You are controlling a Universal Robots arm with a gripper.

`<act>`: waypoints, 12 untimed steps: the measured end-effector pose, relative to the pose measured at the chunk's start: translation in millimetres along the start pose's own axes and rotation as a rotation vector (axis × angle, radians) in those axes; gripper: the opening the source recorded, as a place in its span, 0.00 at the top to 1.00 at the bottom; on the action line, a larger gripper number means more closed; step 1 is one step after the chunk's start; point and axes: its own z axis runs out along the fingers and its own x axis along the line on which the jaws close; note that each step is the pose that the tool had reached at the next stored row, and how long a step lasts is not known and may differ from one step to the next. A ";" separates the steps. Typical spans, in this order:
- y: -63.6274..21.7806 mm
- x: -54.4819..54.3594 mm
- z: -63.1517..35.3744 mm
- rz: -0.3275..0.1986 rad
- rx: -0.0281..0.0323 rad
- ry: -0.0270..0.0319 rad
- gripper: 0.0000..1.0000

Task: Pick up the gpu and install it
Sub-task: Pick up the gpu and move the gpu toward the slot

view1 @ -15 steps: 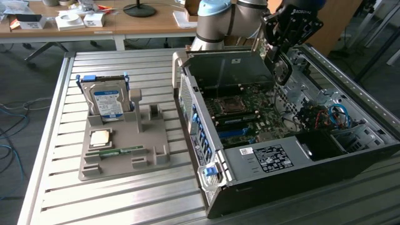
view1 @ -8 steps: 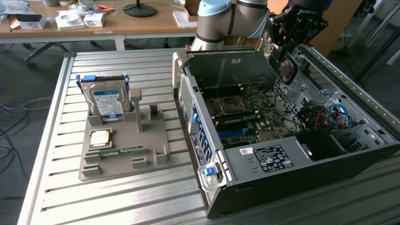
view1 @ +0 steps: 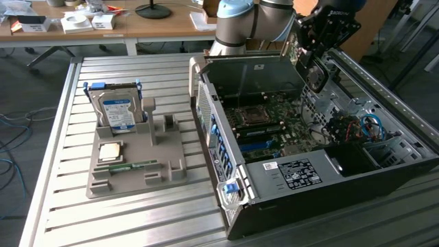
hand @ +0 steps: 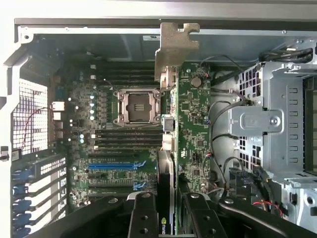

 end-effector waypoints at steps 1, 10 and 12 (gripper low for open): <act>0.0 -0.5 0.0 -0.002 -0.0001 0.0002 0.74; -0.3 -2.4 3.7 -0.016 -0.0023 0.0013 0.74; -0.5 -2.4 7.3 -0.016 -0.0022 0.0014 0.74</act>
